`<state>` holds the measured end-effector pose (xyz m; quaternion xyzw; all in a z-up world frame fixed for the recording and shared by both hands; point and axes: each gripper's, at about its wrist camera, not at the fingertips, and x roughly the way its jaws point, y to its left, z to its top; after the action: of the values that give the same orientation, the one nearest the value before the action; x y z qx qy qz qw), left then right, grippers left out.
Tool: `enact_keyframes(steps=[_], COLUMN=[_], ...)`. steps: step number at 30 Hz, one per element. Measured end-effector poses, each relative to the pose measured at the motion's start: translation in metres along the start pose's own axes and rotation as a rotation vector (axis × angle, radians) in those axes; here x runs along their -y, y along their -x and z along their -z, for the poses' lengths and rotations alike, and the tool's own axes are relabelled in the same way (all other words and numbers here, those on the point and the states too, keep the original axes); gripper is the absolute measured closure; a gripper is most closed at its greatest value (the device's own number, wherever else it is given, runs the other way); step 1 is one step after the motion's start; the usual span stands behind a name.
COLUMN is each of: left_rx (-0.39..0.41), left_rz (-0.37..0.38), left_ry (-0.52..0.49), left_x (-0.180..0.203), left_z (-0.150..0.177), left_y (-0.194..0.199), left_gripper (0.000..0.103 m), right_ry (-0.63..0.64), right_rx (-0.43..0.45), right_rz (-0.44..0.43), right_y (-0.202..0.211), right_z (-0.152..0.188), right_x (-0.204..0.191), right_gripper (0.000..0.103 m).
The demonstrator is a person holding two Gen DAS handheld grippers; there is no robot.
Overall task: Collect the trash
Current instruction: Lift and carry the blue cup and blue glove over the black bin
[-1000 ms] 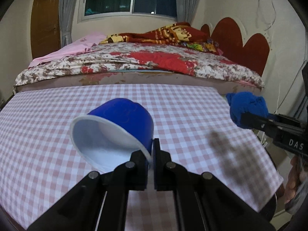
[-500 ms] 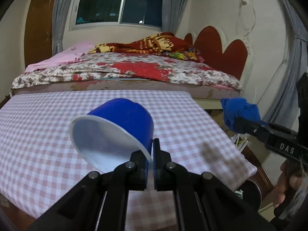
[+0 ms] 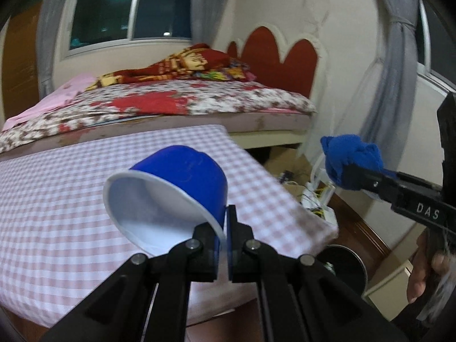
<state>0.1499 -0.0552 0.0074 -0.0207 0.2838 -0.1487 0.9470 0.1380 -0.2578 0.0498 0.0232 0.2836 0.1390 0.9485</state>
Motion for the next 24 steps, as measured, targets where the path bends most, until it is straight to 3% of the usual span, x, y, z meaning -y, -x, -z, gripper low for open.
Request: enact_keyframes(steps=[24], left_rx=[-0.131], left_rz=[0.271], left_ry=[-0.174], left_x=[0.147], left_z=[0.031], left_y=[-0.052], left_gripper=[0.099], right_ry=[-0.169], right_rx=[-0.058], right_rz=[0.213], right_y=[0.06], right_z=[0.075], right_x=[0.133], right_gripper=[0.064])
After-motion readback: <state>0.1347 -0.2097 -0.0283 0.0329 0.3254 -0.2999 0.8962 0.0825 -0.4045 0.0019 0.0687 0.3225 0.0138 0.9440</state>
